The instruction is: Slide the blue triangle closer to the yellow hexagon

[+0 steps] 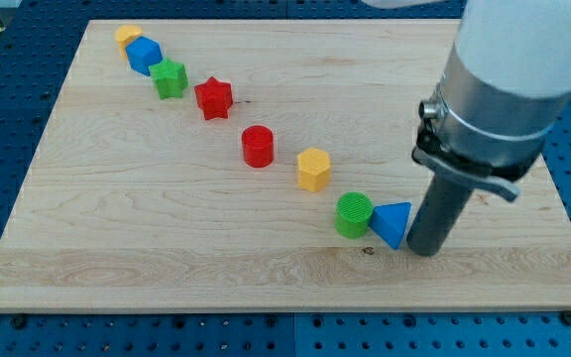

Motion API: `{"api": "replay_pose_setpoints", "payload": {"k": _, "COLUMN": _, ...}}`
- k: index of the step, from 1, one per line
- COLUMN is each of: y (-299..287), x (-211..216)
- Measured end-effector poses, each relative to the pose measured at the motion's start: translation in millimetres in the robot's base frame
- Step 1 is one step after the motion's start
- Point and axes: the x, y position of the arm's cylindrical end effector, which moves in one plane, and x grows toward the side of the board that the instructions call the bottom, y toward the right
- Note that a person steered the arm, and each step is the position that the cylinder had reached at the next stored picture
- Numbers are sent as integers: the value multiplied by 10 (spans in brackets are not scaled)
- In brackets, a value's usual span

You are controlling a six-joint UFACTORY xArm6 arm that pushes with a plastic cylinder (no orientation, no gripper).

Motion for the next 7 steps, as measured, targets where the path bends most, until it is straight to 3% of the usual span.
{"api": "replay_pose_setpoints", "payload": {"k": 2, "y": -61, "x": 263}}
{"api": "replay_pose_setpoints", "payload": {"k": 3, "y": -295, "x": -177}}
{"api": "replay_pose_setpoints", "payload": {"k": 4, "y": -335, "x": -245}}
{"api": "replay_pose_setpoints", "payload": {"k": 5, "y": -335, "x": -776}}
{"api": "replay_pose_setpoints", "payload": {"k": 7, "y": -353, "x": -797}}
